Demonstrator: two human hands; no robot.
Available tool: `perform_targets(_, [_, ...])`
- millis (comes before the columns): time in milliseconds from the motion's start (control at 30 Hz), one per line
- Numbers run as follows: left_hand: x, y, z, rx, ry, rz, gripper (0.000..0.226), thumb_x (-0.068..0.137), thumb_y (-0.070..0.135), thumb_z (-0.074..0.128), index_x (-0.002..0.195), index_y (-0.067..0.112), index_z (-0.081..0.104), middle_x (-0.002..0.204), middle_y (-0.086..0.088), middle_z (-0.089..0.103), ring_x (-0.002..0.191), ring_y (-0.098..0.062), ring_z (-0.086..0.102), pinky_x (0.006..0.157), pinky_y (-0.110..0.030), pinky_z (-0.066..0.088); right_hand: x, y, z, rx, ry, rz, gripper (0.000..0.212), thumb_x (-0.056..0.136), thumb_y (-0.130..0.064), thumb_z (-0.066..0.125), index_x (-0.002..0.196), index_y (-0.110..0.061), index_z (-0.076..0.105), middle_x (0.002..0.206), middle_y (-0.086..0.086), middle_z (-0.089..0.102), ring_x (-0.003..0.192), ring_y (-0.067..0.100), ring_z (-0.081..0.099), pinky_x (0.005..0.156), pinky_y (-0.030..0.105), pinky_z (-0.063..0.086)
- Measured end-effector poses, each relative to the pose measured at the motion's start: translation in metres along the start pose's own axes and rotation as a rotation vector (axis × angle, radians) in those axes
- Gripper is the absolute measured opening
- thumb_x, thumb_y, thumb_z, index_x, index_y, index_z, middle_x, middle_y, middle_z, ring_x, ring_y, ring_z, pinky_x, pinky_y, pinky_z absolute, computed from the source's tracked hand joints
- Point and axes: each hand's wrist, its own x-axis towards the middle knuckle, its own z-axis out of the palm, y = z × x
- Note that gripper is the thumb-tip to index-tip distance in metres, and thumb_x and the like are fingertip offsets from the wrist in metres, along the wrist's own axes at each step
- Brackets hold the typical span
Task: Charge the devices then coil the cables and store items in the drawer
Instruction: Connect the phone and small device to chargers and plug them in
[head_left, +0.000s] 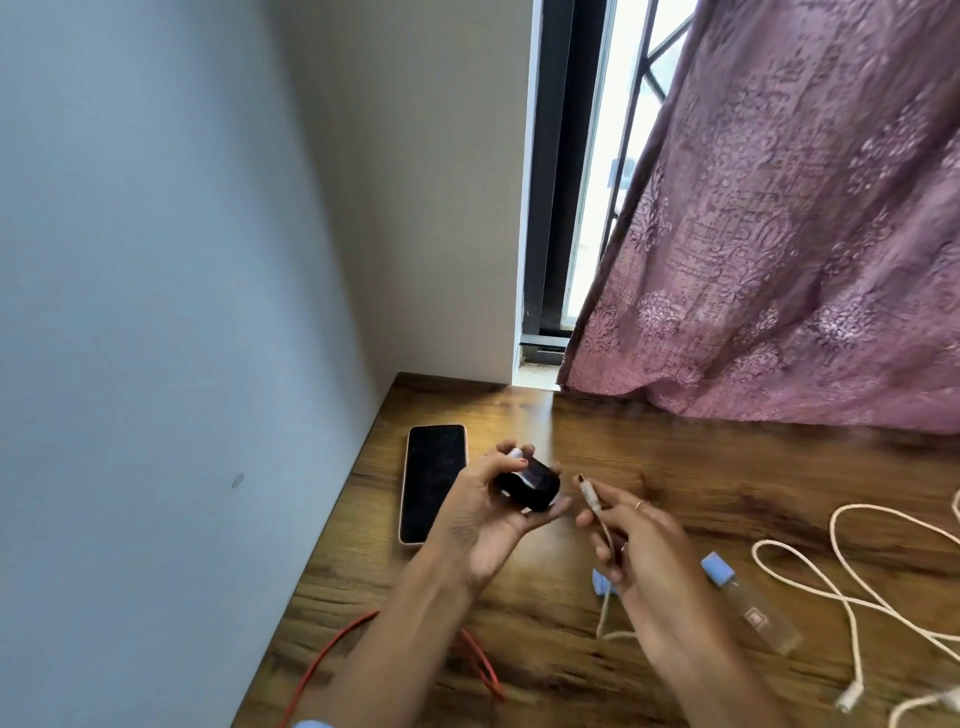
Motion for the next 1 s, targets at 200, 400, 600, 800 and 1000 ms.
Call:
perform_targets(200, [-0.032, -0.015, 0.028, -0.341, 0.021, 0.081, 0.028, 0.094, 0.028, 0.050, 0.087, 0.002, 0.059, 0.076, -0.018, 0.069, 0.077, -0.035, 0.069, 0.096, -0.048, 0.044, -0.057, 0.002, 0.019, -0.023, -0.065, -0.251, 0.015, 0.088, -0.020, 0.063, 0.088, -0.025, 0.077, 0.059, -0.004, 0.057, 0.045, 0.003, 0.036, 0.040, 0.011, 0.029])
perform_targets(400, [-0.059, -0.025, 0.043, -0.257, 0.028, 0.097, 0.038, 0.096, 0.037, 0.044, 0.091, 0.006, 0.066, 0.094, -0.018, 0.072, 0.085, -0.040, 0.069, 0.085, -0.043, 0.054, -0.087, 0.010, 0.019, -0.087, -0.002, -0.447, 0.015, 0.083, -0.017, 0.069, 0.086, -0.031, 0.075, 0.068, -0.003, 0.071, 0.055, 0.003, 0.060, 0.052, 0.013, 0.045])
perform_targets(600, [-0.084, -0.034, 0.054, -0.198, -0.085, 0.270, 0.025, 0.090, 0.027, 0.049, 0.087, 0.011, 0.068, 0.095, -0.011, 0.071, 0.085, -0.032, 0.069, 0.096, -0.045, 0.044, -0.107, 0.010, 0.015, -0.109, 0.065, -0.566, 0.017, 0.081, -0.017, 0.071, 0.086, -0.033, 0.073, 0.071, -0.003, 0.073, 0.059, 0.004, 0.064, 0.054, 0.014, 0.049])
perform_targets(800, [-0.101, -0.039, 0.060, -0.143, -0.283, 0.361, 0.020, 0.080, 0.015, 0.055, 0.099, 0.011, 0.061, 0.096, -0.011, 0.067, 0.086, -0.026, 0.067, 0.101, -0.047, 0.040, -0.121, 0.011, 0.015, -0.078, 0.120, -0.651, 0.014, 0.074, -0.031, 0.069, 0.086, -0.037, 0.072, 0.076, -0.004, 0.073, 0.067, 0.009, 0.068, 0.061, 0.021, 0.055])
perform_targets(1000, [-0.108, -0.043, 0.064, -0.156, -0.261, 0.369, 0.026, 0.079, 0.007, 0.050, 0.104, 0.011, 0.055, 0.089, -0.007, 0.069, 0.084, -0.024, 0.069, 0.099, -0.049, 0.042, -0.125, 0.012, 0.011, -0.103, 0.100, -0.675, 0.022, 0.080, -0.018, 0.070, 0.085, -0.039, 0.071, 0.076, -0.002, 0.073, 0.068, 0.010, 0.067, 0.060, 0.023, 0.054])
